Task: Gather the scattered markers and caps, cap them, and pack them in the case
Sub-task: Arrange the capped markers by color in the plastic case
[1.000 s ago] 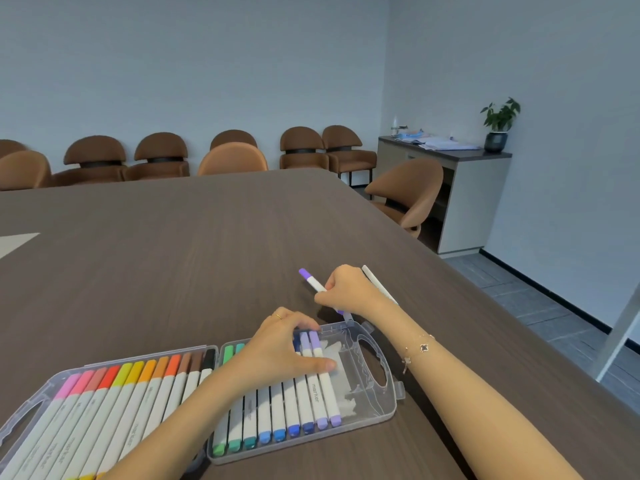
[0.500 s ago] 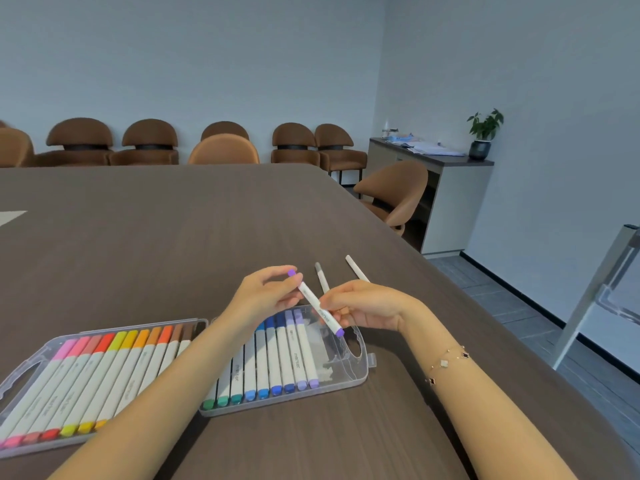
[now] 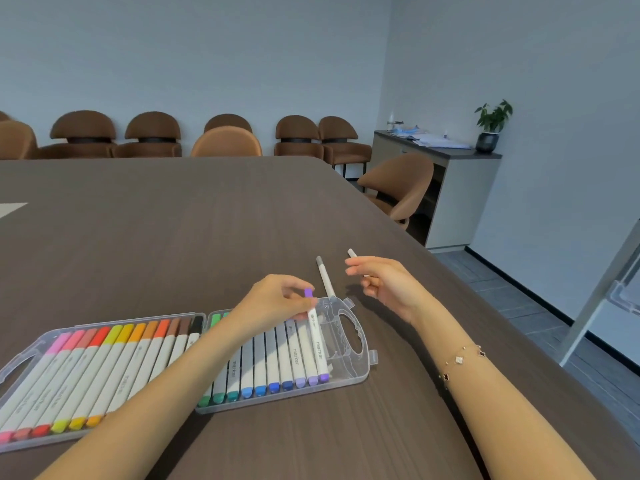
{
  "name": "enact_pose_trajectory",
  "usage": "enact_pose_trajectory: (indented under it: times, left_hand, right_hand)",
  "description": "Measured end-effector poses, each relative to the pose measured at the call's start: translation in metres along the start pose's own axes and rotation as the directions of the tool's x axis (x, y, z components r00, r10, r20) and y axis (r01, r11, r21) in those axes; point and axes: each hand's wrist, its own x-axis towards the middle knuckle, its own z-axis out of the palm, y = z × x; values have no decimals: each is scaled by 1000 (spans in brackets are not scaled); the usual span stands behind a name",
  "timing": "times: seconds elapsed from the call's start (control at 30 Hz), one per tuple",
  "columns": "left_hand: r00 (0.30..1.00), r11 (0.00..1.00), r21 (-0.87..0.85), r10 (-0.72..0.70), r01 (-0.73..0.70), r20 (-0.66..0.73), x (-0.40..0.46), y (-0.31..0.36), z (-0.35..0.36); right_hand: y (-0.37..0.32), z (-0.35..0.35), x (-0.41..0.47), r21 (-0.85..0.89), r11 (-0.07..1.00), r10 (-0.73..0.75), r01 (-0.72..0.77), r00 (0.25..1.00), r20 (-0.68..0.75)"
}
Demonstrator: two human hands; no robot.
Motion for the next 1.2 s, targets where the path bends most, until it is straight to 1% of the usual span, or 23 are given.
enact_pose_trajectory:
  times: [0.1,0.17,0.3,0.4,0.47,0.57,0.73,0.83,0.93,1.0,1.13,1.2]
  left_hand:
    - [999,998,56,39,-38,-24,3,-9,4]
    - [997,987,152,66,-60,-36,3,-10,6]
    - [989,944,316,124,-91,-84,1,-10,8]
    - [984,927,361,150,-107,-95,0,-10,7]
    - [985,921,365,165,-134,-53,0,-9,5]
    - [985,897,409,165,-170,49,-2,-8,2]
    - [985,881,440,145,-173,98,-4,-8,-2]
    - [982,871,463,104,-165,155,-6,-5,-5]
    - [981,871,463,95,-164,169,-7,-5,-3]
    - [980,872,462,87,-160,177,-7,-4,-1]
    - [980,885,443,67,-146,190,-6,-6,-1]
    - [980,891,431,70,-145,187,-6,-7,-1]
  right_hand:
    - [5,-1,5,-72,995,-81,70,984,-156]
    - [7,-4,8,-135,987,-115,84,962,-246]
    - [11,-11,13,-142,985,-138,97,938,-319]
    - [14,-14,16,-176,979,-158,102,924,-347]
    - [18,-15,19,-274,955,-206,112,915,-347]
    - [23,-16,22,-436,893,-267,115,914,-306]
    - [31,-23,29,-613,778,-340,136,912,-229]
    - [35,-26,33,-667,733,-353,133,912,-206]
    - [36,-25,35,-699,703,-369,132,908,-199]
    - [36,-22,36,-738,665,-381,116,903,-201]
    - [35,-15,38,-813,580,-402,56,887,-226]
    - [31,-13,36,-827,562,-369,16,900,-233]
